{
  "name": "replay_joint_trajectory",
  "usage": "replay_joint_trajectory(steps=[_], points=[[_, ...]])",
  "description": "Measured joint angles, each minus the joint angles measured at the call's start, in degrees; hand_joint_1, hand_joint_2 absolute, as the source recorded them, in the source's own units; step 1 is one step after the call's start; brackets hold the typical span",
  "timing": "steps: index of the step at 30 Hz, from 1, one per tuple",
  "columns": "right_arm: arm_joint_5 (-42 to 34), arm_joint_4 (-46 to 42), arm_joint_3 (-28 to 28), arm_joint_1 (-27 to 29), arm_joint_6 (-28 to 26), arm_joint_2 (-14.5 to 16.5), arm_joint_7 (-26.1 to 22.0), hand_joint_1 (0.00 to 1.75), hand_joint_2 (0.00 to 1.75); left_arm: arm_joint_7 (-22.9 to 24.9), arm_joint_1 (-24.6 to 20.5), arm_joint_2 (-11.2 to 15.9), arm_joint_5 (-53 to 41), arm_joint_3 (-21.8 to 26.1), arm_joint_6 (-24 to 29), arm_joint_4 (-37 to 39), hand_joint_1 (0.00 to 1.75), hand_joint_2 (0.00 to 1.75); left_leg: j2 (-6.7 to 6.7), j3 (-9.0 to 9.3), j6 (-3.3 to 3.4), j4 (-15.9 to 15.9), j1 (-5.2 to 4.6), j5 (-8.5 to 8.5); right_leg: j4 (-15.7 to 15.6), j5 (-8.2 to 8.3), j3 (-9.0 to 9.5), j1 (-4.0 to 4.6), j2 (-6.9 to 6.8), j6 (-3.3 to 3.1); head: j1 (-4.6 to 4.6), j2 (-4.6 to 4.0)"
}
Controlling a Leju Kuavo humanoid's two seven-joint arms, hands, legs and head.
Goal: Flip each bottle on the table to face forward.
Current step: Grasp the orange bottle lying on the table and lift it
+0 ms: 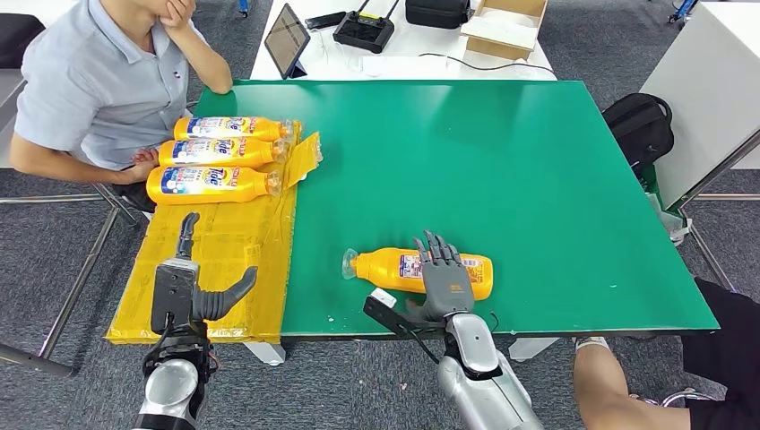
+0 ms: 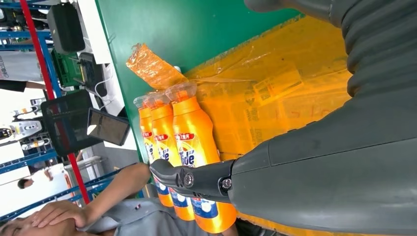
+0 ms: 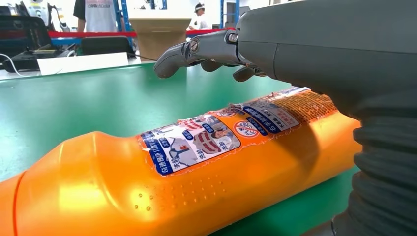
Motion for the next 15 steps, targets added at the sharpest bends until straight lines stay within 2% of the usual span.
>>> replay_joint_trajectory(steps=[9,15], points=[[1.3,-1.1,0.0,0.1,0.7,0.0,0.5,0.00,1.75,1.6,1.2,0.0,3.5,0.5,-4.7,-0.9,0.00,1.75,0.00,0.00,0.00,0.0,0.00,0.00,0.0,0.00,-0.01,0.00,0.00,0.00,0.00,0.00],[2.2,-2.6,0.0,1.6,2.7,-0.8,2.7,0.00,1.75,2.3,2.8,-0.3,3.8,0.9,-5.3,-2.3,0.00,1.75,-0.01,0.00,0.00,0.0,0.00,-0.01,0.0,-0.01,-0.02,0.00,0.00,0.00,0.01,0.00]])
